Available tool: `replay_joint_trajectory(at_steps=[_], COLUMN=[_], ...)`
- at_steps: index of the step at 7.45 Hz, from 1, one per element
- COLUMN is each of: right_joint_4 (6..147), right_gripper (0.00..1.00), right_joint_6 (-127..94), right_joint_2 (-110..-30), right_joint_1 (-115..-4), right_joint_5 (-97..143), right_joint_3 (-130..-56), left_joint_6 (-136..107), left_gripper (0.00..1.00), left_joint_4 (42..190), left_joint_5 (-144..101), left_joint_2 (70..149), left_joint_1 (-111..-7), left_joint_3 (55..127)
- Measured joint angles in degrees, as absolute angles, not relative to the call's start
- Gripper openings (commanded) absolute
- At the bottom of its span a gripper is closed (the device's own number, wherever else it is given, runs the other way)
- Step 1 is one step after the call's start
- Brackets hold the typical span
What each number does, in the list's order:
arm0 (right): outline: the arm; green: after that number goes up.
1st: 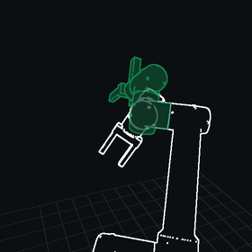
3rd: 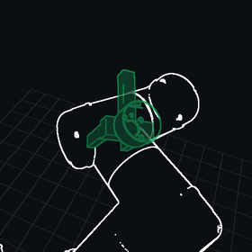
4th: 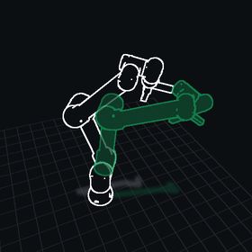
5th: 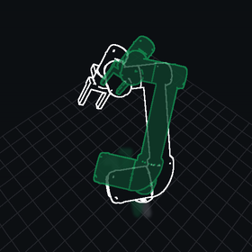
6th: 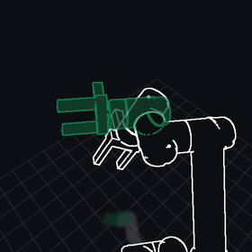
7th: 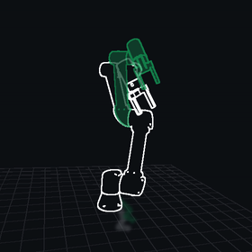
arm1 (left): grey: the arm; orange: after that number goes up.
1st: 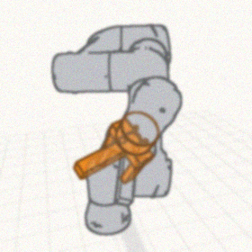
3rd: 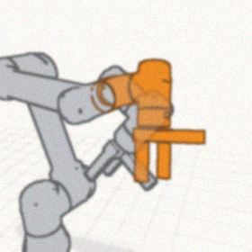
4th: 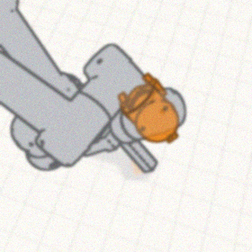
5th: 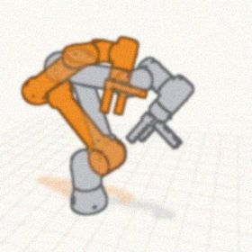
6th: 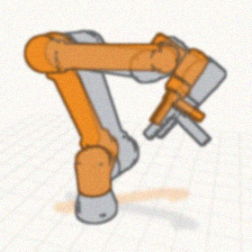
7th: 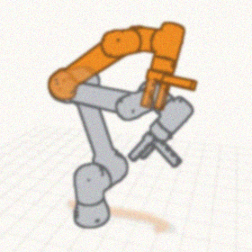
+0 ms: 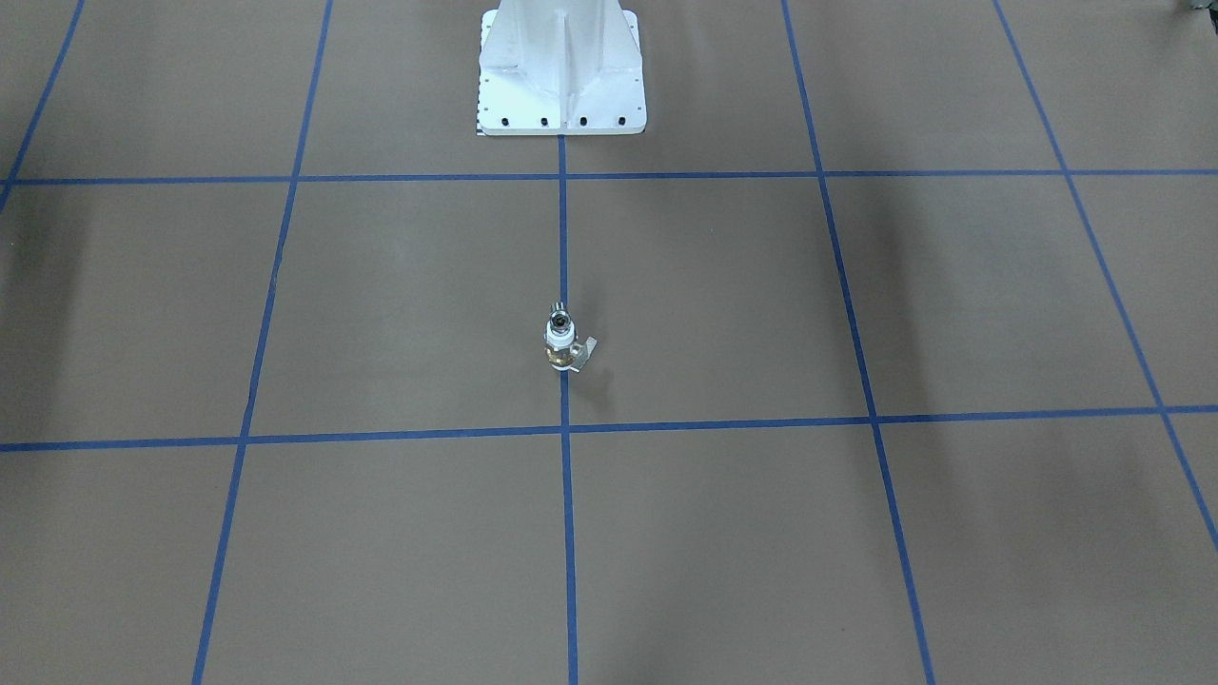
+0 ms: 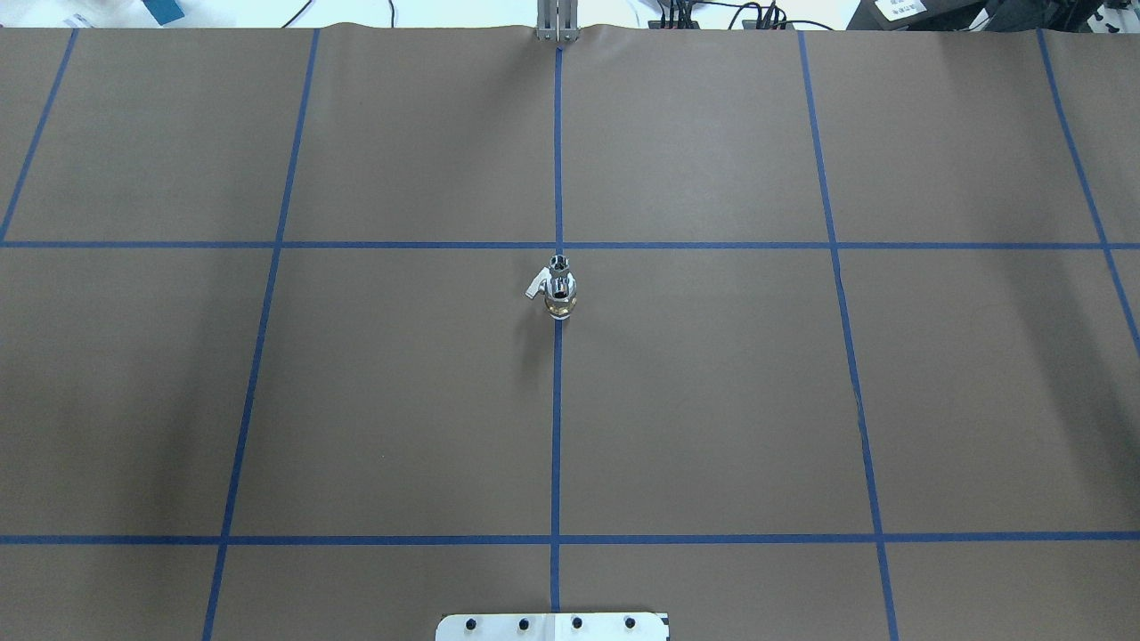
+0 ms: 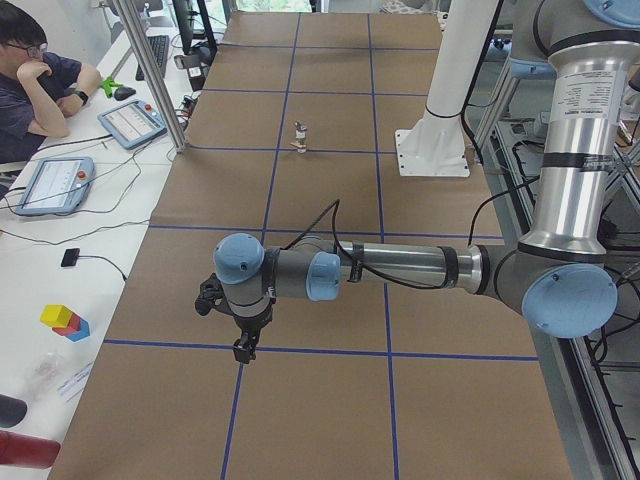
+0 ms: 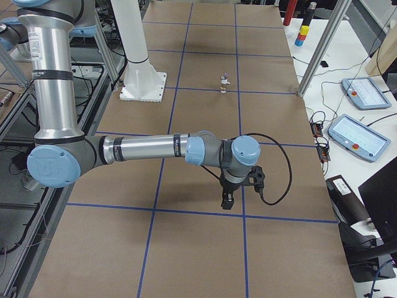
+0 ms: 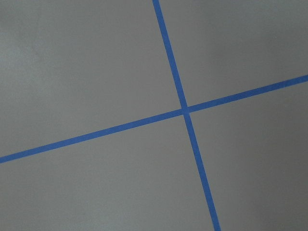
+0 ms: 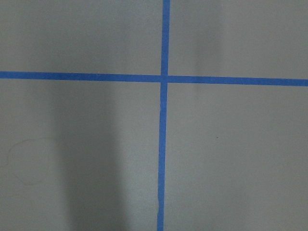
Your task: Assemble PPR valve and pipe with both arms
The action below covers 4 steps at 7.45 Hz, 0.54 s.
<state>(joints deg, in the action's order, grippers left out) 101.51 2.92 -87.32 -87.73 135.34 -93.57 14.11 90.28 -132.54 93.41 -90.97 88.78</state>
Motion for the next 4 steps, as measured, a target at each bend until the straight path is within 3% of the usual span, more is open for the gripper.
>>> replay_joint_trajectory(at_steps=[4], right_joint_4=[100.44], right_gripper=[1.00], right_joint_6=[2.97], right_joint_2=[-87.35], right_joint_1=[-87.97], right_joint_5=[135.96], right_joint_3=[-93.45], left_joint_6=[14.15], left_gripper=[1.00], left_joint_4=[90.34], left_joint_5=[-132.54], left_joint_2=[93.22], left_joint_1=[-90.97], left_joint_3=[88.68])
